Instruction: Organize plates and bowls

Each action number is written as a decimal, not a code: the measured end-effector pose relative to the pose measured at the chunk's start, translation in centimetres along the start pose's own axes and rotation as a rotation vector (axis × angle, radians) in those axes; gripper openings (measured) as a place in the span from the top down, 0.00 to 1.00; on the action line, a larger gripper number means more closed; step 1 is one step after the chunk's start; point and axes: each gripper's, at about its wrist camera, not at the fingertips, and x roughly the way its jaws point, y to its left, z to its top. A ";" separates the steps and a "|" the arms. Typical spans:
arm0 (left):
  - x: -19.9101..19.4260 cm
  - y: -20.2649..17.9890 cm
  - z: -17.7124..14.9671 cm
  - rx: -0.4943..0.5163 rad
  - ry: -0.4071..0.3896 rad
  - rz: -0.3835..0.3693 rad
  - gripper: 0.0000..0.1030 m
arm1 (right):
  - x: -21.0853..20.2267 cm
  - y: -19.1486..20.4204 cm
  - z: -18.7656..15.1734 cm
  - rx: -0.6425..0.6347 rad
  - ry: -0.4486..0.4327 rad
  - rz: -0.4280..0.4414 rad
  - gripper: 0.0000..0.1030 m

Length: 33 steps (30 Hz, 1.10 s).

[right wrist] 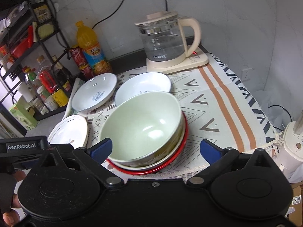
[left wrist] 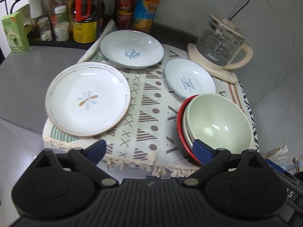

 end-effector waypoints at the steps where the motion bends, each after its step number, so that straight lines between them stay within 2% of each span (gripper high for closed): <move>1: -0.3 0.3 -0.1 -0.001 -0.008 0.005 0.00 | -0.1 0.3 -0.1 -0.009 -0.001 0.005 0.02; 4: -1.2 1.1 -0.4 0.010 -0.031 0.007 0.00 | -0.3 1.2 -0.5 -0.031 0.002 0.013 0.00; 21: -5.1 7.9 -1.1 -0.094 -0.103 0.082 0.00 | -1.1 6.8 -1.1 -0.113 0.010 0.095 0.00; 33: -3.5 11.9 1.5 -0.081 -0.098 0.078 0.00 | 0.6 12.0 -0.6 -0.215 0.012 0.143 0.00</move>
